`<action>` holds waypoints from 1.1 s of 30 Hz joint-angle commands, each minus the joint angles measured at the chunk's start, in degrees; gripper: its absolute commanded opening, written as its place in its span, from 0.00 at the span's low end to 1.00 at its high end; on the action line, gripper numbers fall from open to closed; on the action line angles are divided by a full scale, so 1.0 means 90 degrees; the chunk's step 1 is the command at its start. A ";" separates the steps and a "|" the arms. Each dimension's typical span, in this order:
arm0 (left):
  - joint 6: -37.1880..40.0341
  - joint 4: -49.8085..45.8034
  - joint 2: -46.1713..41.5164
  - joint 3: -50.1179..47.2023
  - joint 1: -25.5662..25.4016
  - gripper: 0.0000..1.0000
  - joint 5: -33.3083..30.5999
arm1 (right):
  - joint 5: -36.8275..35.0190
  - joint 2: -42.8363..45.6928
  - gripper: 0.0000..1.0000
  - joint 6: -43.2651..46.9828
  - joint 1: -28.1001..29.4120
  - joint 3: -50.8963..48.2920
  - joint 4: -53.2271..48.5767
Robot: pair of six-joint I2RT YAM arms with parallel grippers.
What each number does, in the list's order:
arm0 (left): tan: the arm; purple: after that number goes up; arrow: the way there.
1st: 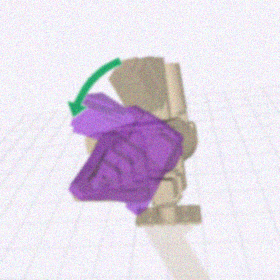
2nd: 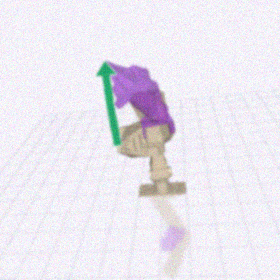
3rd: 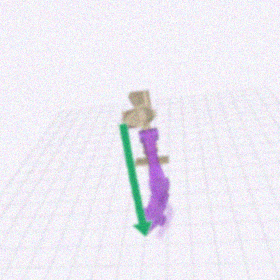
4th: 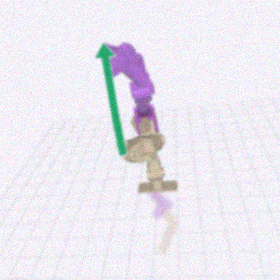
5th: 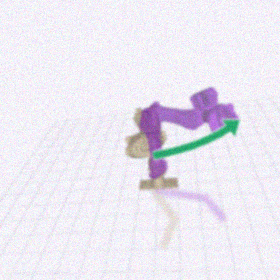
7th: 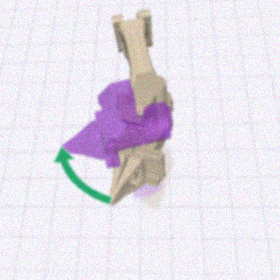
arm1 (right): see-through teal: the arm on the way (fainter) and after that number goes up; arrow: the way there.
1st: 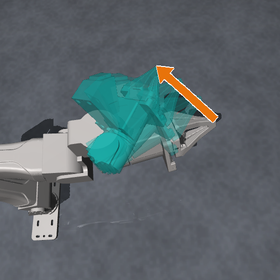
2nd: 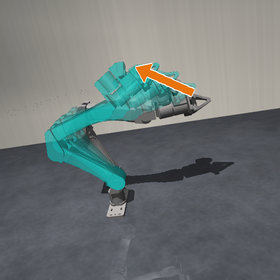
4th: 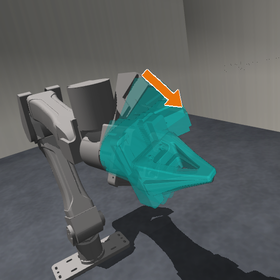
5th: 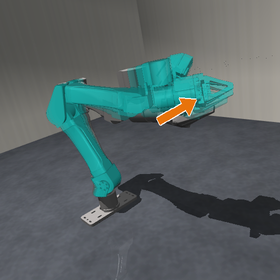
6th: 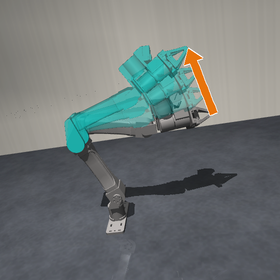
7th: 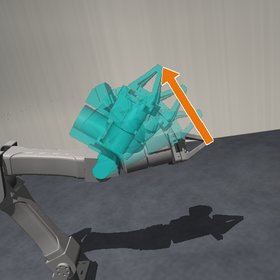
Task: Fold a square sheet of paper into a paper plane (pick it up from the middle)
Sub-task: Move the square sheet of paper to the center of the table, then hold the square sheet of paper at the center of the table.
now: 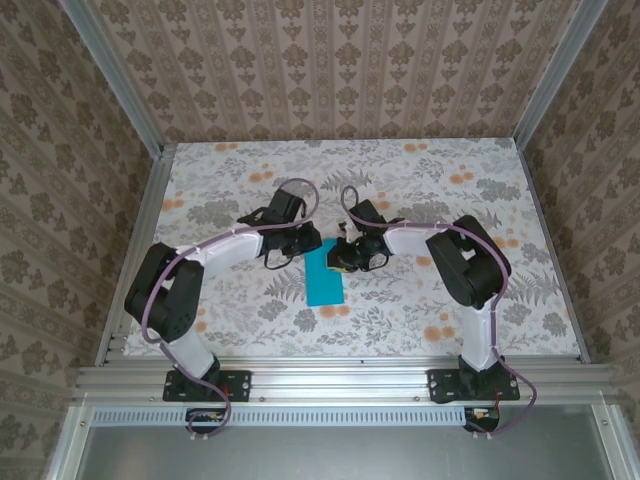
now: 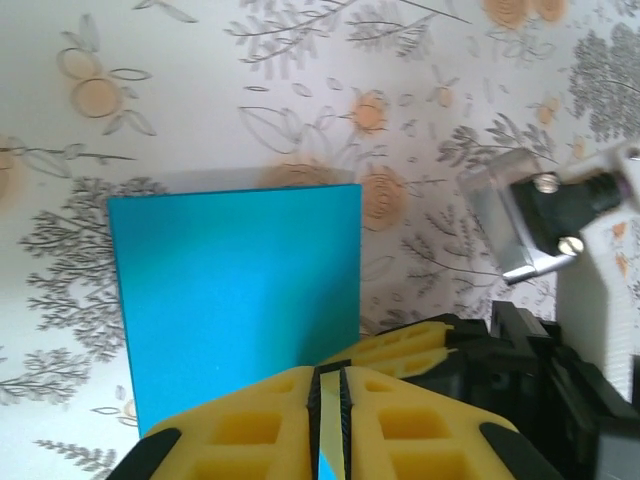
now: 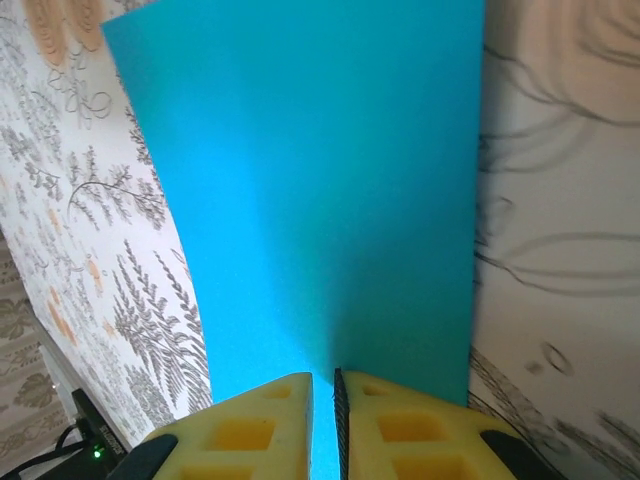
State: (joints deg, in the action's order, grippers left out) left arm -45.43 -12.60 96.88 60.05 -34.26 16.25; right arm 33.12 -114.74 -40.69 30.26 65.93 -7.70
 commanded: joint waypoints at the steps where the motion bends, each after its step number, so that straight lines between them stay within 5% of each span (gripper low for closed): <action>1: -0.0005 0.0388 0.0182 -0.0003 0.0182 0.13 0.0538 | 0.0252 0.0038 0.16 0.0063 -0.0013 -0.0013 0.0249; 10: 0.0181 0.1263 0.1350 0.0792 0.0392 0.10 0.1879 | -0.0132 0.1059 0.16 -0.0064 -0.0087 -0.0530 0.0304; 33: 0.0560 0.0570 0.2338 0.1069 0.0281 0.05 0.1684 | -0.0999 0.0862 0.13 -0.0832 -0.0253 -0.0651 0.0375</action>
State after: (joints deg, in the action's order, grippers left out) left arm -42.15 -4.73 116.46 69.43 -31.83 31.70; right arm 27.92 -107.04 -45.95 28.58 60.27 -4.05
